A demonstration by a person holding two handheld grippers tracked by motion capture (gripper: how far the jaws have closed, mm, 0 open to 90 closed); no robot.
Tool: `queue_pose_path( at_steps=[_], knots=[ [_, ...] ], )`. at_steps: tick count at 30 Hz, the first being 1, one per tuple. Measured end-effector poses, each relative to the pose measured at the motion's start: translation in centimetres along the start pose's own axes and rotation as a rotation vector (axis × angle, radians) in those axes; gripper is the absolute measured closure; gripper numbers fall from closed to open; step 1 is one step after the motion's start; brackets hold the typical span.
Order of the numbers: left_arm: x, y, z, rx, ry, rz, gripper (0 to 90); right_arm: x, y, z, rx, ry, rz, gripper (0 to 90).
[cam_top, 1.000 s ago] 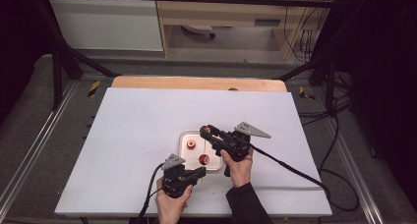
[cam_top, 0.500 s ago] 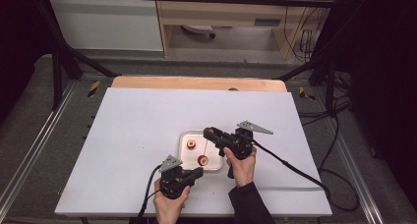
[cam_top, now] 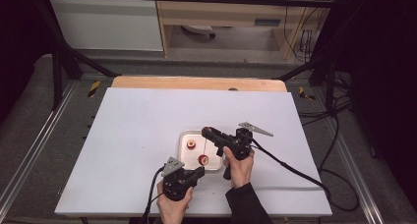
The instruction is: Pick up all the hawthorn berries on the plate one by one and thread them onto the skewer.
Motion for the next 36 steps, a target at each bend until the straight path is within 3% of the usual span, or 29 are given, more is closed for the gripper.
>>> queue_pose_path(
  at_steps=[15, 21, 31, 36],
  knots=[
    [0.5, 1.0, 0.3, 0.014, -0.04, 0.049, 88.7, 0.6, 0.1, -0.3, 0.032, -0.065, 0.008, 61.1],
    [-0.5, 1.2, -0.1, 0.016, -0.06, 0.033, 88.7, 1.5, 0.6, -0.9, 0.055, -0.089, 0.034, 61.1],
    [0.0, 1.4, 0.0, 0.002, -0.083, 0.041, 88.7, 1.6, 0.8, -1.3, 0.085, -0.122, 0.02, 61.1],
    [0.2, 1.4, 0.1, -0.001, -0.089, 0.046, 88.8, 1.4, 0.7, -1.3, 0.084, -0.115, 0.016, 61.1]
  ],
)
Point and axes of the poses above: each handheld gripper's, and its own axes: y roughly backward along the jaws, x roughly out of its top, z roughly to its right, the point moved 10 cm from there along -y, roughly forward along the jaws
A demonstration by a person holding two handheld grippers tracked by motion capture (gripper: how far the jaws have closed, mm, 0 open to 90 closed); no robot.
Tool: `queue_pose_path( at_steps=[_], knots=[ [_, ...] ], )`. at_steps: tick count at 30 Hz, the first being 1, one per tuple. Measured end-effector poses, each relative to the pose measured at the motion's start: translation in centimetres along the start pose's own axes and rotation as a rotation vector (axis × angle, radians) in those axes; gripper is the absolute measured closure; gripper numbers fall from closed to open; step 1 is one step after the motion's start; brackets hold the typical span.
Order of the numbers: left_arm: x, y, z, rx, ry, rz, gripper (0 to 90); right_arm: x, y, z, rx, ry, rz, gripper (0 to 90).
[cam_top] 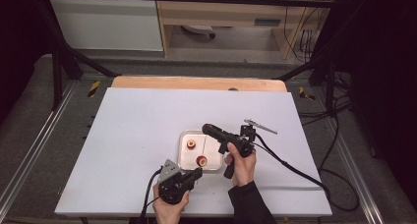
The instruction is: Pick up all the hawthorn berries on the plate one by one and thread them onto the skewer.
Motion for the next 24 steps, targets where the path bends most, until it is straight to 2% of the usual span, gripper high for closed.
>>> queue_pose_path(
  at_steps=[16, 24],
  knots=[
    [-0.04, -0.09, -0.03, 0.001, 0.0, -0.003, 88.7, -0.1, 0.09, -0.22, 0.012, -0.014, -0.012, 61.1],
    [0.01, 0.05, -0.12, 0.005, -0.002, 0.002, 88.8, -0.19, -0.02, 0.01, 0.005, -0.003, -0.017, 61.1]
  ],
)
Point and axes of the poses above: each handheld gripper's, and its own axes: y roughly backward along the jaws, x roughly out of its top, z roughly to its right, the point moved 10 cm from there along -y, roughly forward along the jaws
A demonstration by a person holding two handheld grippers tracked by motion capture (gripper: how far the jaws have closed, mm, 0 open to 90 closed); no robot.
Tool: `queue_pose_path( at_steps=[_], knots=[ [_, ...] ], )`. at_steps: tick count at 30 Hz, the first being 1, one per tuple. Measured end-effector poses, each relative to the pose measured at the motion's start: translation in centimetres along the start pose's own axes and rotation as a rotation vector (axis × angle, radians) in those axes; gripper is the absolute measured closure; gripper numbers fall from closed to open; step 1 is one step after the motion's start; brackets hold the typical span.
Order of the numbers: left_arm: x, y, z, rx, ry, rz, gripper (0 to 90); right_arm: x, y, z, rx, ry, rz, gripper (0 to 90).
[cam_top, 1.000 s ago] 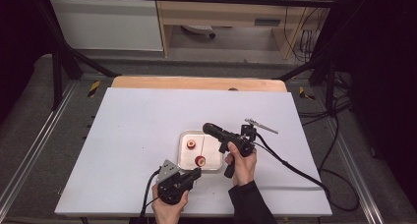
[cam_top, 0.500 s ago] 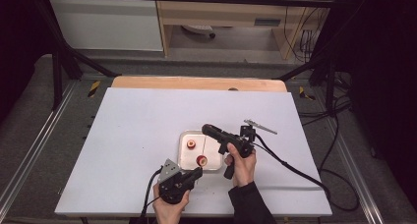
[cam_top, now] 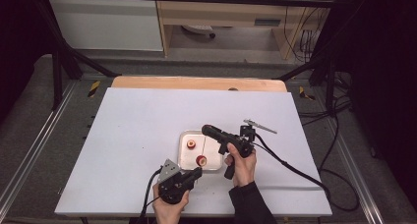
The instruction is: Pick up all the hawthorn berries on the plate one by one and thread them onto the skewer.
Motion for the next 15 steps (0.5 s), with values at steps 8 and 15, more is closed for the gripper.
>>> queue_pose_path(
  at_steps=[8, 15],
  knots=[
    [-0.18, -0.41, 0.33, -0.023, 0.035, -0.007, 88.8, -0.33, 0.08, -0.04, -0.004, 0.031, -0.007, 61.1],
    [-0.1, -0.21, 0.71, -0.061, 0.085, 0.047, 88.8, -0.17, 0.35, -0.01, -0.021, 0.099, 0.015, 61.0]
  ],
)
Point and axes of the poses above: each handheld gripper's, and its own axes: y roughly backward along the jaws, x roughly out of its top, z roughly to its right, the point moved 10 cm from there along -y, roughly forward along the jaws
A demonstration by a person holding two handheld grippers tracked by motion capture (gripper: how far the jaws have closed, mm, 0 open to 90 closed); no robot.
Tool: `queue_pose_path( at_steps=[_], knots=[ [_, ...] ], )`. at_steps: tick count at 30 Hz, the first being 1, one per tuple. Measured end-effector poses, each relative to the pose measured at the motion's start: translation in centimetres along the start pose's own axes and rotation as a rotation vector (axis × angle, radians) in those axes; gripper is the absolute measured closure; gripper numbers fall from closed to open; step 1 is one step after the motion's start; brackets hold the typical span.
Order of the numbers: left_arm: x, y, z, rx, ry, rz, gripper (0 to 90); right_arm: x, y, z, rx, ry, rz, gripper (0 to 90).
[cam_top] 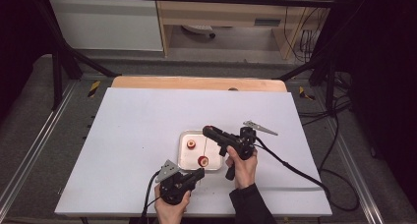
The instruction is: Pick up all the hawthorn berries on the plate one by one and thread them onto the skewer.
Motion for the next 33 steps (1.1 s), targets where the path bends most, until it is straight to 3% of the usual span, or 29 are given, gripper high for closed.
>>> queue_pose_path(
  at_steps=[6, 10, 20, 24, 27, 33],
  knots=[
    [-0.3, -0.4, 0.9, -0.044, 0.048, 0.022, 88.7, -0.3, -0.1, 0.1, -0.012, 0.0, 0.009, 61.1],
    [-0.4, -0.6, 0.6, -0.046, 0.07, 0.012, 88.8, -0.4, -0.1, 0.0, -0.009, 0.011, 0.011, 61.2],
    [-0.2, 0.0, -0.1, -0.015, 0.03, 0.038, 88.9, -0.1, 0.3, 0.3, -0.022, -0.011, -0.003, 61.1],
    [-0.2, -0.1, 0.2, 0.001, -0.015, 0.052, 88.9, 0.0, 0.3, 0.3, -0.017, -0.055, -0.004, 61.2],
    [-0.3, -0.1, 0.4, 0.02, -0.04, 0.059, 88.9, 0.0, 0.2, 0.1, -0.002, -0.133, -0.023, 61.2],
    [-0.2, 0.6, 0.1, 0.033, -0.047, 0.07, 88.9, 0.0, 0.0, 0.1, 0.021, -0.169, -0.027, 61.2]
  ],
)
Point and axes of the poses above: each handheld gripper's, and its own axes: y roughly backward along the jaws, x roughly out of its top, z roughly to its right, the point moved 10 cm from there along -y, roughly forward along the jaws
